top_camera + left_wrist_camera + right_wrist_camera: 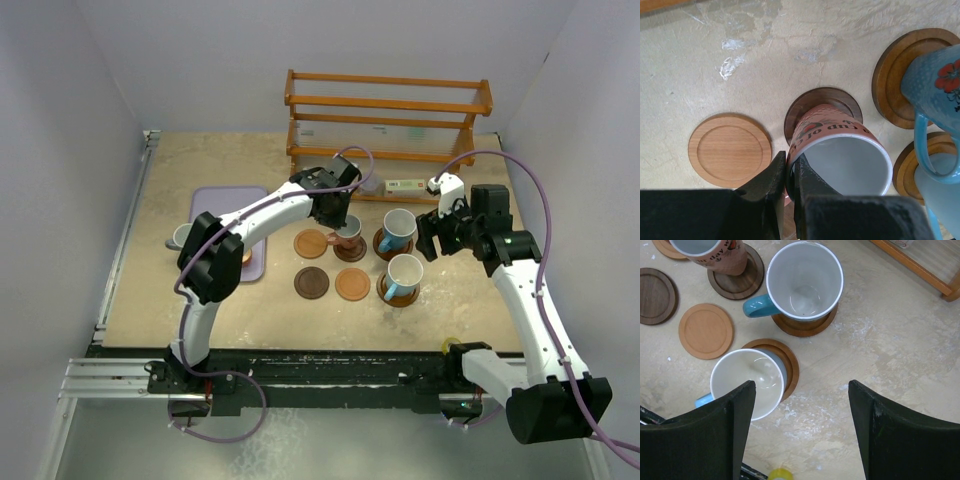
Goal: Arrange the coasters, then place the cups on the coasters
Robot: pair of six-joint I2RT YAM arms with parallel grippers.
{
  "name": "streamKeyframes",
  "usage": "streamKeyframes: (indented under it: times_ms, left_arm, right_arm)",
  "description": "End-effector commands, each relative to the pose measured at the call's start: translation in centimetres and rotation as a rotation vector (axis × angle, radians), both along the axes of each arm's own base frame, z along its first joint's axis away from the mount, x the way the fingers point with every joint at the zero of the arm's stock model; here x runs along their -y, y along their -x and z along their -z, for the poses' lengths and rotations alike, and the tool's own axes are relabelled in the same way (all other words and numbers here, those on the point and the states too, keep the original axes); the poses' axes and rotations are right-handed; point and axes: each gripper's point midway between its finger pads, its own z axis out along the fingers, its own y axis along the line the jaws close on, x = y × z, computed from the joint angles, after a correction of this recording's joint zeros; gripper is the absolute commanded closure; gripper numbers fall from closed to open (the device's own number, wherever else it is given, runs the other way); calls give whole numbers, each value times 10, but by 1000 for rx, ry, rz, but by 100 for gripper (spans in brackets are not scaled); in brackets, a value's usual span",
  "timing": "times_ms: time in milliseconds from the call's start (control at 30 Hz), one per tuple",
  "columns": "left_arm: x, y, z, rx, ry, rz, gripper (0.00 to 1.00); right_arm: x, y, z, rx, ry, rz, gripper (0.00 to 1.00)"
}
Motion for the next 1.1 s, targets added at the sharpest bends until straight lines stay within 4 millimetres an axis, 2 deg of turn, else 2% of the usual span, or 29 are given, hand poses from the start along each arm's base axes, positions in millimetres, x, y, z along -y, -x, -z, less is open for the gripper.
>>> streamKeyframes:
  times_ms: [0, 500, 967, 1067]
  left_arm:
    - [16, -12, -20, 46, 69, -25, 97]
    - [18, -4, -13, 24, 70, -23, 96]
    - [16, 2, -10, 24, 66, -11, 91]
    - [16, 2, -11, 27, 67, -9, 86]
  right_arm:
    - [-5, 0, -9, 35, -33, -16, 23]
    - [-6, 1, -10, 37, -36, -25, 23]
    - [-7, 2, -10, 39, -37, -28, 23]
    - [-6, 1, -11, 41, -36, -27, 23]
